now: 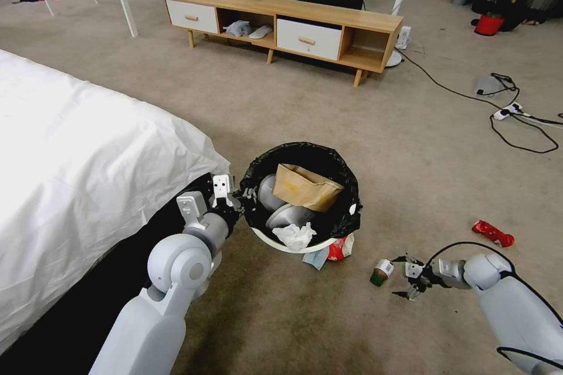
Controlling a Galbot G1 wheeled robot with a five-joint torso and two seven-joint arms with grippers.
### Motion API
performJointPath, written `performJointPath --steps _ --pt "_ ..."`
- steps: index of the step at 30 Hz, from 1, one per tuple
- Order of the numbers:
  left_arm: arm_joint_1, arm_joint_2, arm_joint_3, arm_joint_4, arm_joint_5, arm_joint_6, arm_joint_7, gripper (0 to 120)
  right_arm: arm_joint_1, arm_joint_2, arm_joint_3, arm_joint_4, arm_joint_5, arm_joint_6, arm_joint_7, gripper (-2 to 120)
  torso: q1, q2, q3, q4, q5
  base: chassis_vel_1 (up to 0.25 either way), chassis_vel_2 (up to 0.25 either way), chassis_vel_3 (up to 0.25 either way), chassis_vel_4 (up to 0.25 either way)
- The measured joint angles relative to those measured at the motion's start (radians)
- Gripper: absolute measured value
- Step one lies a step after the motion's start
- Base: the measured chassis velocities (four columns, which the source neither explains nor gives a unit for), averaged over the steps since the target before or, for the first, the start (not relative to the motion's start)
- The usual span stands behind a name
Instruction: Pick up the trash bin and place the garbage on the floor into it.
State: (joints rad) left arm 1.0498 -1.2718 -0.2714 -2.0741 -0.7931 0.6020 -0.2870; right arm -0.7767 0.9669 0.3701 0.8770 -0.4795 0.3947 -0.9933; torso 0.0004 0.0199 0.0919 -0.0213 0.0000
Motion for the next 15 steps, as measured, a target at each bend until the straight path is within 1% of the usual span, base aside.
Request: performJointPath --steps 15 --pt "-0.022 -0.009 0.005 0.026 0.001 -0.004 0.007 2 0.057 0.002 -0.030 -0.036 0.004 0.004 -0.002 100 0.000 0.000 0.000 -0.0003 0.0000 0.000 0.000 0.000 0.000"
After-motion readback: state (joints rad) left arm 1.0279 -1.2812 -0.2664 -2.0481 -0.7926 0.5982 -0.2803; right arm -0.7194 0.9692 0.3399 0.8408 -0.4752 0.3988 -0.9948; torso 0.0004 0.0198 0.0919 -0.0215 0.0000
